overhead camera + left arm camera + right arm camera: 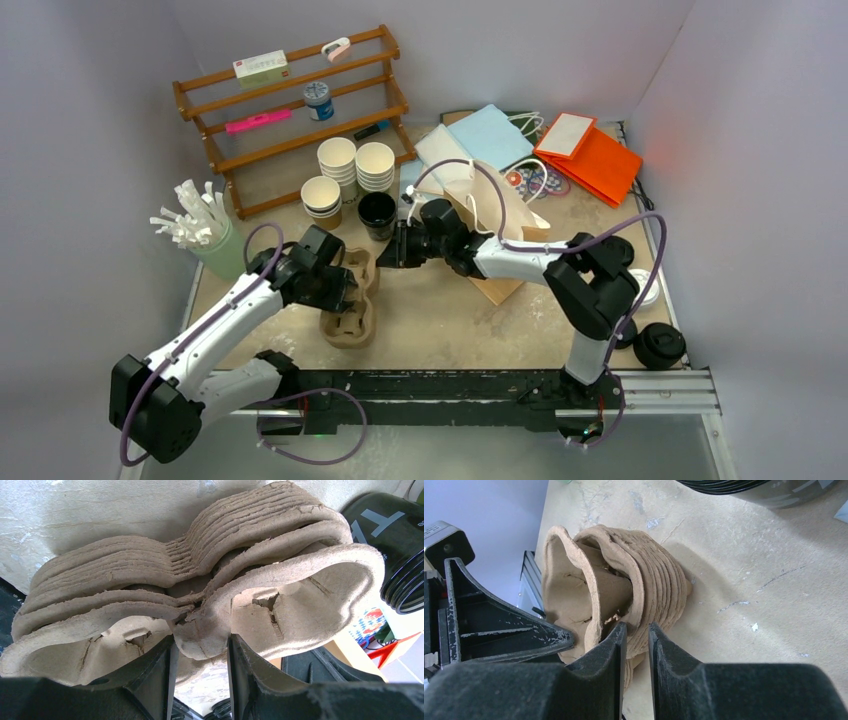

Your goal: Pack the takeout coffee

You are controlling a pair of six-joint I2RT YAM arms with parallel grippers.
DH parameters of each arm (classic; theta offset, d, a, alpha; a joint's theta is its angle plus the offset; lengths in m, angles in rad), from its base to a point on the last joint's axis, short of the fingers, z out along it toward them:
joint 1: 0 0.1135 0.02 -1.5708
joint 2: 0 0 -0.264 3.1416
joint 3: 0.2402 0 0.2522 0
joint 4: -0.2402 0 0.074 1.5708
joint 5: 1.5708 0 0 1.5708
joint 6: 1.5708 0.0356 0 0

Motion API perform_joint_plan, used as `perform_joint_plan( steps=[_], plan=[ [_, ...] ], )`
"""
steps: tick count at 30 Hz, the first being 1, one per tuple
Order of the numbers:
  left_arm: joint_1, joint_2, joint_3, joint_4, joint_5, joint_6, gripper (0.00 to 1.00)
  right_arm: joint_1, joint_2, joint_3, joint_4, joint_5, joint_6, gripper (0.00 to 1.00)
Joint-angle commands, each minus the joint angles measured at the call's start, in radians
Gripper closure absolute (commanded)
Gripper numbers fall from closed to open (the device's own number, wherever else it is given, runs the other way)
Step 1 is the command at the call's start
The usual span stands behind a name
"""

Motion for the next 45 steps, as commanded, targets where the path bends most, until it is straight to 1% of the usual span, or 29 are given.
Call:
perform_joint_plan(
  steps=[1,7,12,20,29,32,37,38,40,42,45],
  plan=[
    [0.012,-0.03,0.0,0.006,-0.016,-0.017,0.65,0.0,0.036,0.032,-0.087,0.013,-0.012,0.77],
    [0.011,-0.038,0.003,-0.001,-0.013,-0.021,0.65,0.0,0.037,0.042,-0.11,0.027,-0.027,0.79],
    [0.012,-0.044,0.016,-0.012,-0.01,-0.024,0.61,0.001,0.039,0.051,-0.117,0.031,-0.039,0.8],
    [0.012,-0.056,0.054,-0.064,-0.016,-0.023,0.61,0.001,0.042,0.064,-0.127,0.035,-0.047,0.81],
    [0.012,-0.08,0.082,-0.094,-0.013,-0.026,0.51,0.001,0.028,0.061,-0.128,0.041,-0.064,0.82],
    [0.012,-0.081,0.084,-0.099,-0.018,-0.017,0.5,0.001,0.008,0.055,-0.122,0.03,-0.068,0.81],
    [0.011,-0.081,0.075,-0.083,-0.027,0.004,0.51,0.0,-0.059,0.031,-0.125,0.017,-0.07,0.74],
    [0.012,-0.078,0.077,-0.06,-0.031,0.034,0.5,0.001,-0.07,0.024,-0.117,0.01,-0.07,0.73],
    [0.011,-0.057,0.108,-0.017,-0.066,0.148,0.51,0.001,-0.084,0.012,-0.105,-0.002,-0.065,0.73],
    [0.012,0.007,0.188,-0.008,-0.112,0.358,0.5,0.0,-0.094,0.003,-0.105,-0.009,-0.063,0.73],
    [0.012,0.157,0.398,-0.044,-0.154,0.759,0.48,0.001,-0.122,-0.013,-0.12,-0.004,-0.066,0.73]
  ],
)
